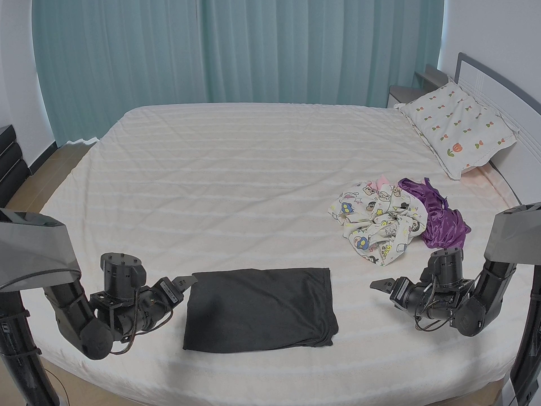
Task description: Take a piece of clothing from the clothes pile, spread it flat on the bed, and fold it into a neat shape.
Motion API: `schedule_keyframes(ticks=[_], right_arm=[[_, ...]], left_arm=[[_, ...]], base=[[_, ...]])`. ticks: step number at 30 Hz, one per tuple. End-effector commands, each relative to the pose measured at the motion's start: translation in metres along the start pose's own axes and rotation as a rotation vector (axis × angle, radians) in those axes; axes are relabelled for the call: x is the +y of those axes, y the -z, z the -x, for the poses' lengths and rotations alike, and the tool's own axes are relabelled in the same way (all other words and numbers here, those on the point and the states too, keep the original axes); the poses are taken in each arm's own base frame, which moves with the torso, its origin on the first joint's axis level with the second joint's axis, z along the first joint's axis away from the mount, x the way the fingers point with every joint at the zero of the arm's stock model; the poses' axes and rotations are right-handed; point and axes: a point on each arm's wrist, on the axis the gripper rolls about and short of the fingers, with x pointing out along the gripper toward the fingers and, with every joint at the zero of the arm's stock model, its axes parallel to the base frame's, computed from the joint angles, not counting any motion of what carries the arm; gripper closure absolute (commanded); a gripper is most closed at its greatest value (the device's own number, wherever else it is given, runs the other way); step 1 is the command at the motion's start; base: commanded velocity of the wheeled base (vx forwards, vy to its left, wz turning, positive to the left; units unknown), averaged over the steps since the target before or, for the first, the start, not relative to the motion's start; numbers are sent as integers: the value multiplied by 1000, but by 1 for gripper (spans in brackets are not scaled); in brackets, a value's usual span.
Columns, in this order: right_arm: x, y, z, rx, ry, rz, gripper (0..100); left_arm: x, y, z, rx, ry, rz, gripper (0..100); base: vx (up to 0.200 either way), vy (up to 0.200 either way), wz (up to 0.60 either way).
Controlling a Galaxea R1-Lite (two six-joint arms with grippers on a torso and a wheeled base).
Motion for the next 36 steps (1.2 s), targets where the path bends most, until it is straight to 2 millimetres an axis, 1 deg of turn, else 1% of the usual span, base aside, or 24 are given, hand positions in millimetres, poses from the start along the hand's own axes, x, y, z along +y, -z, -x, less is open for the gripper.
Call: schedule_keyframes(ticks=[1, 2, 3, 4, 6, 7, 8, 11, 14, 18, 19, 22, 26, 36], right_arm=[[-6, 7, -1, 18, 17, 1, 0], [-6, 7, -1, 18, 15, 3, 0], [-6, 7, -1, 18, 15, 3, 0], [-5, 8, -1, 20, 13, 4, 0], [-5, 8, -1, 20, 13, 4, 0], [-5, 8, -1, 21, 13, 5, 0], [-5, 8, -1, 22, 14, 7, 0], [-7, 10, -3, 27, 21, 6, 0], [-9, 11, -5, 32, 29, 5, 0], [-9, 11, -6, 32, 31, 7, 0], [-9, 11, -6, 32, 31, 7, 0], [-9, 11, -7, 31, 30, 7, 0], [-9, 11, -7, 31, 30, 8, 0], [-9, 11, -7, 32, 29, 11, 0]], left_arm=[[7, -1, -61, -13, -32, -78, 0], [8, -2, -69, -18, -33, -88, 0], [9, -2, -73, -19, -33, -93, 0], [10, -4, -84, -26, -33, -113, 0], [12, -6, -99, -39, -29, -133, 0], [12, -6, -100, -40, -27, -134, 0], [11, -9, -112, -52, -20, -136, 0], [12, -12, -128, -41, -41, -135, 0], [10, -15, -137, -32, -52, -133, 0], [11, -15, -144, -32, -54, -134, 0], [10, -15, -144, -31, -53, -135, 100], [12, -14, -145, -26, -62, -137, 100], [17, -19, -143, -34, -78, -131, 100], [27, -36, -138, -87, -116, -105, 100]], base=[[0, 0, 0], [0, 0, 0], [0, 0, 0], [0, 0, 0], [0, 0, 0], [0, 0, 0], [0, 0, 0], [0, 0, 0], [0, 0, 0], [0, 0, 0], [0, 0, 0], [0, 0, 0], [0, 0, 0], [0, 0, 0]])
